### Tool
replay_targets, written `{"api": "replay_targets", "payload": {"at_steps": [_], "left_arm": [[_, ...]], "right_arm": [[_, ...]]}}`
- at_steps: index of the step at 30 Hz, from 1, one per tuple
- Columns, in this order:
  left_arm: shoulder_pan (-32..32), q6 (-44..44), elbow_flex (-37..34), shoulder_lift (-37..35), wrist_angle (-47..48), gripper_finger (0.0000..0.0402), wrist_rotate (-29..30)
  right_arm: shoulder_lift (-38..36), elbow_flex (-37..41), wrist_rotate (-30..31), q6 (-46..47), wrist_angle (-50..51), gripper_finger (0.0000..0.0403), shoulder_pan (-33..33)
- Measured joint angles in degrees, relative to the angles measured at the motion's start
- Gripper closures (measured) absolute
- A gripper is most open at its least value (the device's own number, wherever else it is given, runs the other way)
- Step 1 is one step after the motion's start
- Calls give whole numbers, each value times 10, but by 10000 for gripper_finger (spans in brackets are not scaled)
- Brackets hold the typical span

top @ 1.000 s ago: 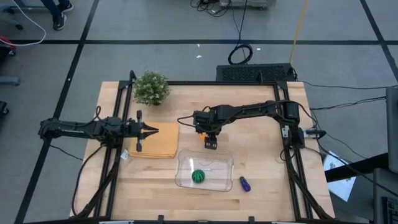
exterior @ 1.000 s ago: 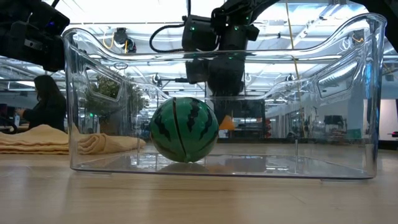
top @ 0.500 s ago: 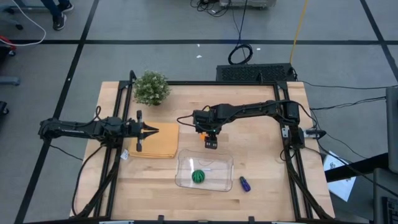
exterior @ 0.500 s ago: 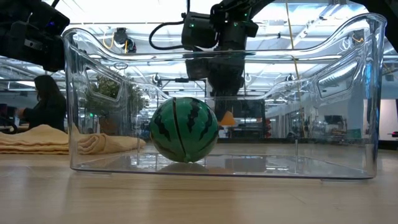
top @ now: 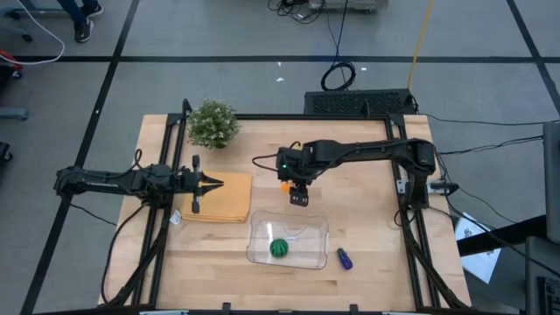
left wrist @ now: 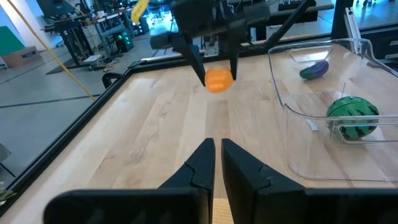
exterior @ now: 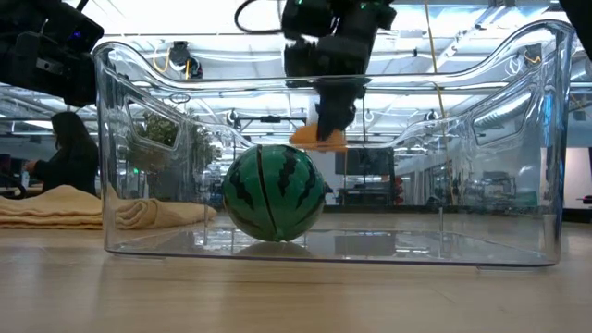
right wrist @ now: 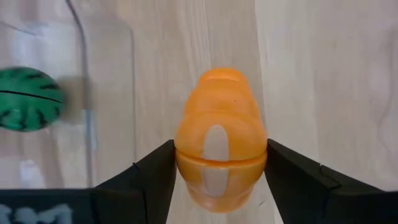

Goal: Pick and placing Produce into tupperware
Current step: Put the light orange croissant into the transparent bin

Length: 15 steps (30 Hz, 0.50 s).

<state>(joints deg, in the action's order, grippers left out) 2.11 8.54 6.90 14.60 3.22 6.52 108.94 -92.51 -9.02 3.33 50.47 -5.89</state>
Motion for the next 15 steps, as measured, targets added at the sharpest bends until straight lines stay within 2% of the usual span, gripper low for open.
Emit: {"api": "replay_targets", "payload": {"at_steps": [15], "left_arm": [[0,0,0,0,0,369,0]], "right_arm": [[-42,0,-1,30,28,188,16]]}}
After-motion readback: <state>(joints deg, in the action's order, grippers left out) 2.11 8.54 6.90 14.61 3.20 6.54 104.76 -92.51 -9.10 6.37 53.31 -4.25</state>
